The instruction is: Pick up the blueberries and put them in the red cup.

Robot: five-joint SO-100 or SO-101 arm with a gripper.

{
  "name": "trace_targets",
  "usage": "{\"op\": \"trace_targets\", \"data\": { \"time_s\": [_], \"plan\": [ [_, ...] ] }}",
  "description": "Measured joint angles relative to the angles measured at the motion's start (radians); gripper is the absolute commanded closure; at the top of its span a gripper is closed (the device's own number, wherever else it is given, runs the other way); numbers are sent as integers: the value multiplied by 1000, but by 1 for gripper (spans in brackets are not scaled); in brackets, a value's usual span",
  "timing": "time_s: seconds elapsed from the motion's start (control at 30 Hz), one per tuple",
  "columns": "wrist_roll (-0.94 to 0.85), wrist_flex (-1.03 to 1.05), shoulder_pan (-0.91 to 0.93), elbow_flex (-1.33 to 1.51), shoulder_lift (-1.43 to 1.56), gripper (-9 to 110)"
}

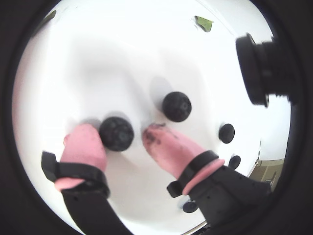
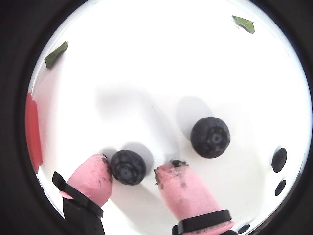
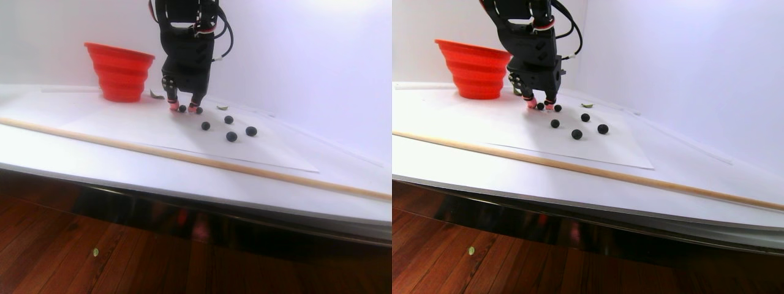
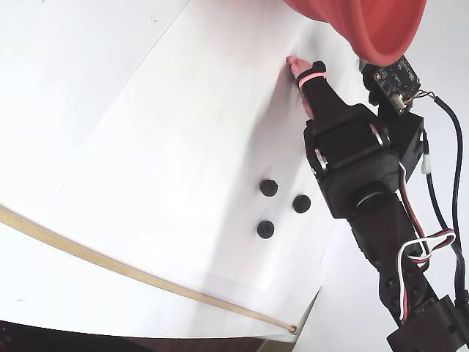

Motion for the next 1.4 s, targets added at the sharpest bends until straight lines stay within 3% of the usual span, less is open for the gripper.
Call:
{"op": "trace_targets", "data": {
  "time_s": [1.4],
  "plan": [
    [-43, -44, -6, 0, -21, 91]
  ]
}}
